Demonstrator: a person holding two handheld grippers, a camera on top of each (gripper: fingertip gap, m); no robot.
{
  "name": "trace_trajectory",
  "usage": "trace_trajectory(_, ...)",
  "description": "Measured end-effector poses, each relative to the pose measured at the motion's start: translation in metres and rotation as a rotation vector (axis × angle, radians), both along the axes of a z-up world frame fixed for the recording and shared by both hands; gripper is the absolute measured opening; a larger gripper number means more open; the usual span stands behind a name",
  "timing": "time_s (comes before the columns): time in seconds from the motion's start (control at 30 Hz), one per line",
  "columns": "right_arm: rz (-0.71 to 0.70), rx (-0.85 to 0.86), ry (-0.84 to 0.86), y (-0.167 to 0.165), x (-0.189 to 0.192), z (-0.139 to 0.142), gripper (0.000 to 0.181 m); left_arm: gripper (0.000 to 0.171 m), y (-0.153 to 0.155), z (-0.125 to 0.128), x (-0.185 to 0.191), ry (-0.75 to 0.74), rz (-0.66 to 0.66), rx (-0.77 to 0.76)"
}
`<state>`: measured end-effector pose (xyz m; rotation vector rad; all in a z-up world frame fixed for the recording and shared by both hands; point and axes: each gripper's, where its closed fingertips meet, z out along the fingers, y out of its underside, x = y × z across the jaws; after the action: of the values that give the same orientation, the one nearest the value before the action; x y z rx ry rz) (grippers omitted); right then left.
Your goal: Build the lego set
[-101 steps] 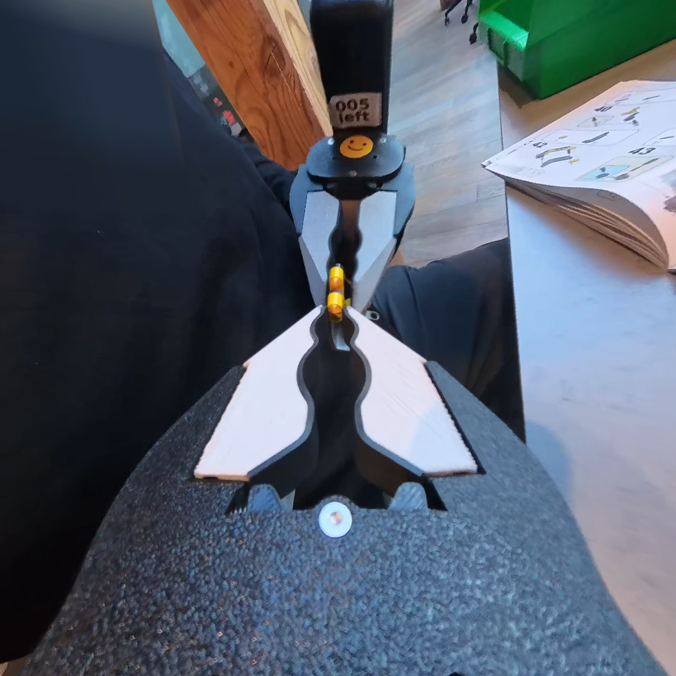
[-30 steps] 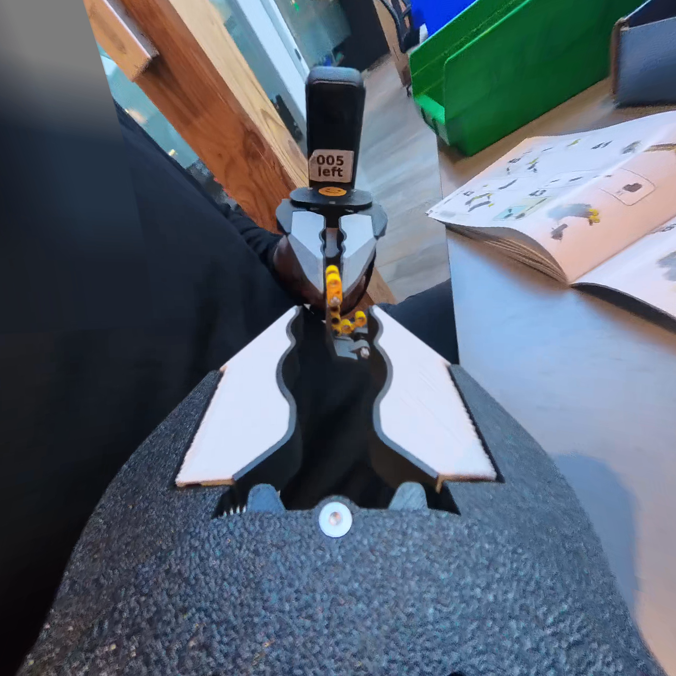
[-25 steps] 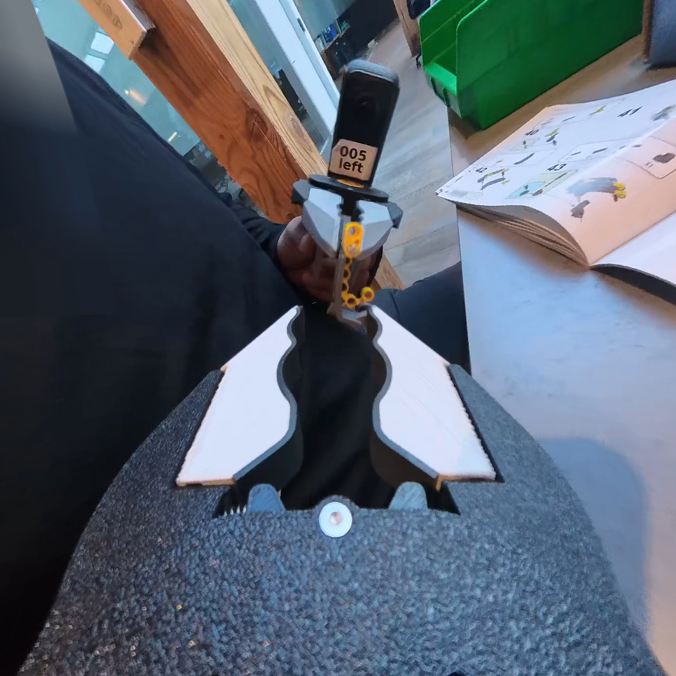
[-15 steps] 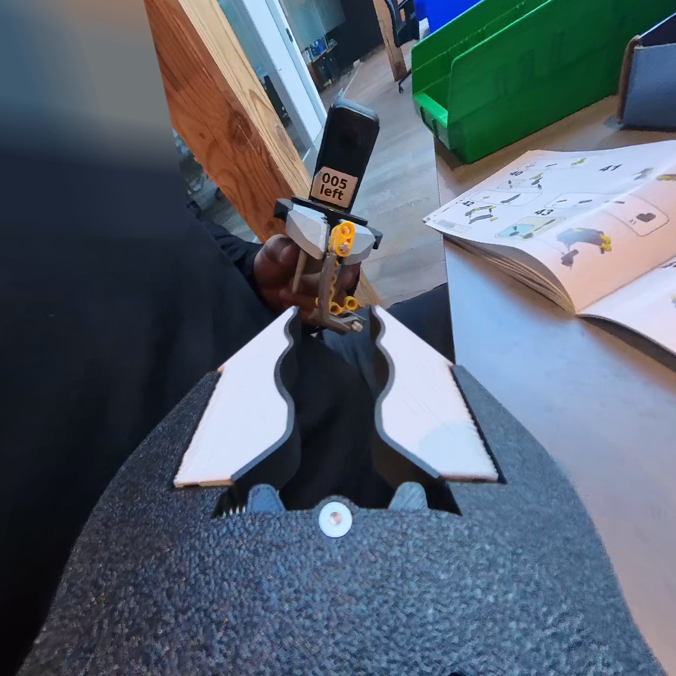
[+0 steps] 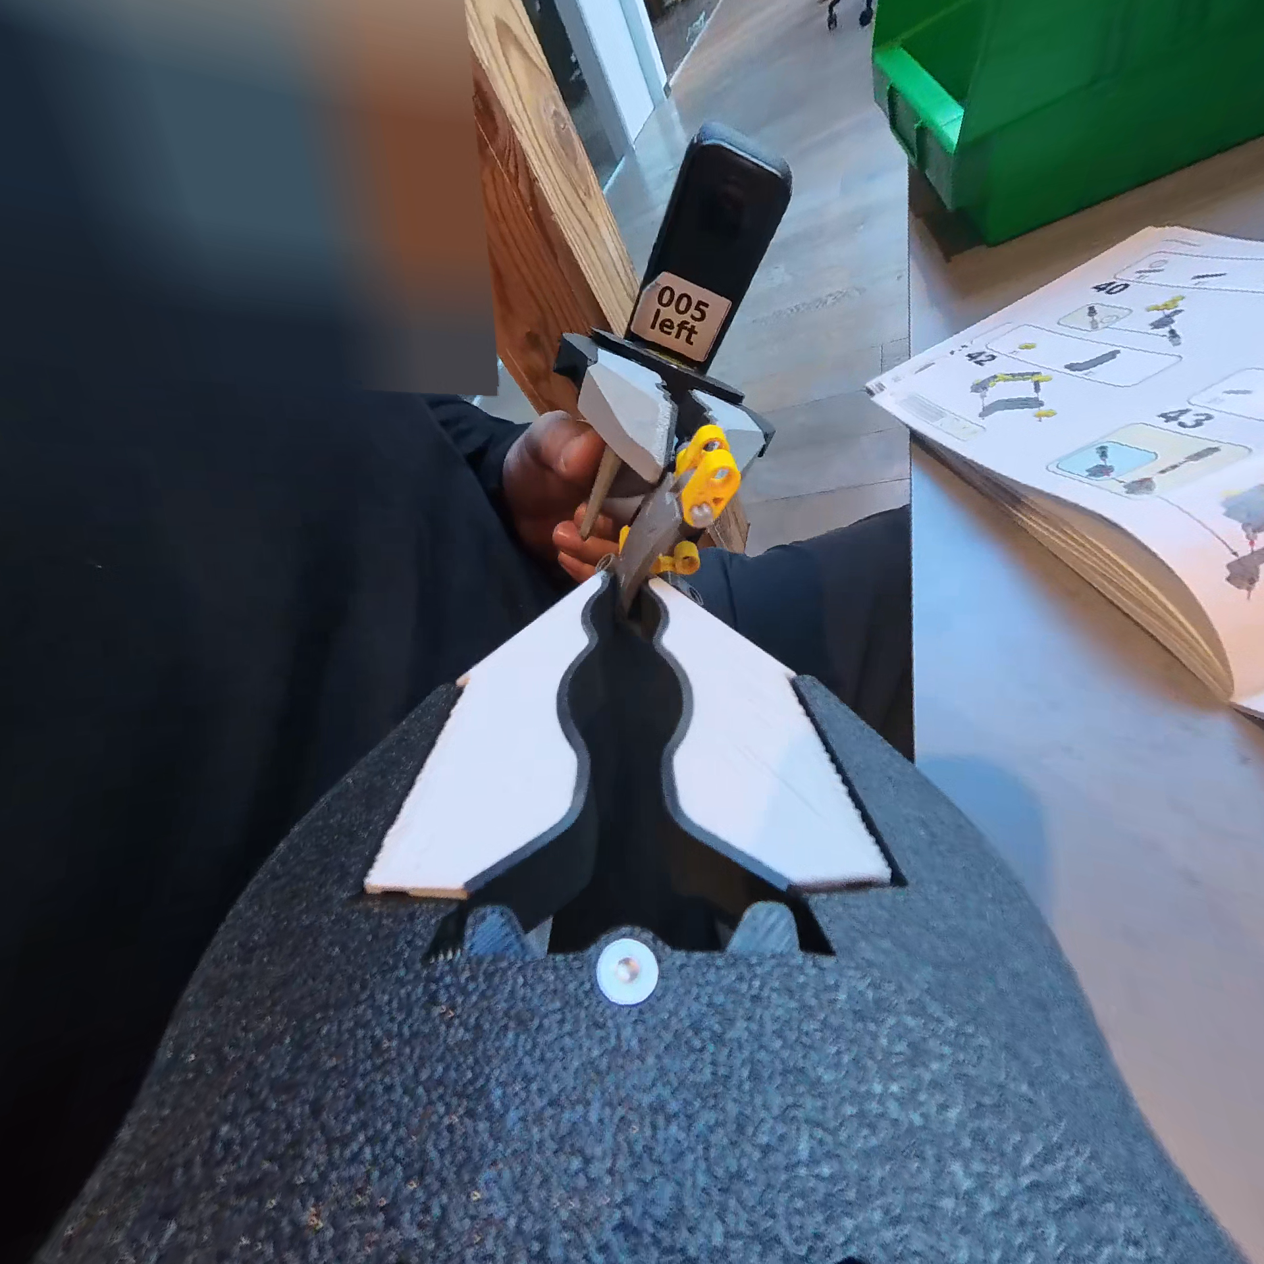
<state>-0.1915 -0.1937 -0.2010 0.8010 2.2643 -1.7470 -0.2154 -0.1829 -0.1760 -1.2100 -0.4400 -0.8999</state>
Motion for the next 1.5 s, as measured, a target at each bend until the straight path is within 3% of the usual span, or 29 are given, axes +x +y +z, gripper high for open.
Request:
trace_trajectory(0.2,0.022,-0.044,-0.039,-0.003,-0.001,0.002,0.005,0.008,-0.002,0.0,-0.002,0.012,-0.006,-0.009)
trace_trajectory(0.33,0.052,-0.087,-0.055,-0.003,0.004,0.007,0.005,0.009,-0.002,0.003,0.002,0.127,-0.001,-0.041)
trace_trajectory(0.43,0.075,-0.117,-0.064,-0.003,0.008,0.011,0.005,0.028,0.001,0.001,0.004,0.253,0.017,-0.109)
trace_trajectory(0.53,0.076,-0.11,-0.058,-0.002,0.009,0.011,0.005,0.032,0.002,-0.002,0.009,0.348,0.007,-0.14)
trace_trajectory(0.8,0.041,-0.15,-0.078,0.005,0.006,0.013,0.005,0.049,0.002,-0.013,0.013,0.39,-0.032,-0.176)
trace_trajectory(1.07,-0.025,-0.2,-0.21,0.01,-0.009,0.004,0.005,0.037,0.003,-0.026,0.018,0.423,-0.073,-0.217)
trace_trajectory(1.2,-0.044,-0.265,-0.361,0.013,-0.018,0.003,0.005,0.024,0.006,-0.032,0.007,0.337,-0.061,-0.262)
trace_trajectory(1.3,-0.075,-0.322,-0.471,0.019,-0.032,0.008,0.006,0.023,0.012,-0.027,-0.004,0.14,-0.079,-0.261)
trace_trajectory(1.4,-0.082,-0.344,-0.466,0.028,-0.042,0.022,0.011,0.019,0.017,-0.013,-0.008,-0.07,-0.136,-0.183)
trace_trajectory(1.5,-0.098,-0.314,-0.415,0.037,-0.048,0.032,0.013,0.019,0.023,-0.002,-0.009,-0.19,-0.169,-0.12)
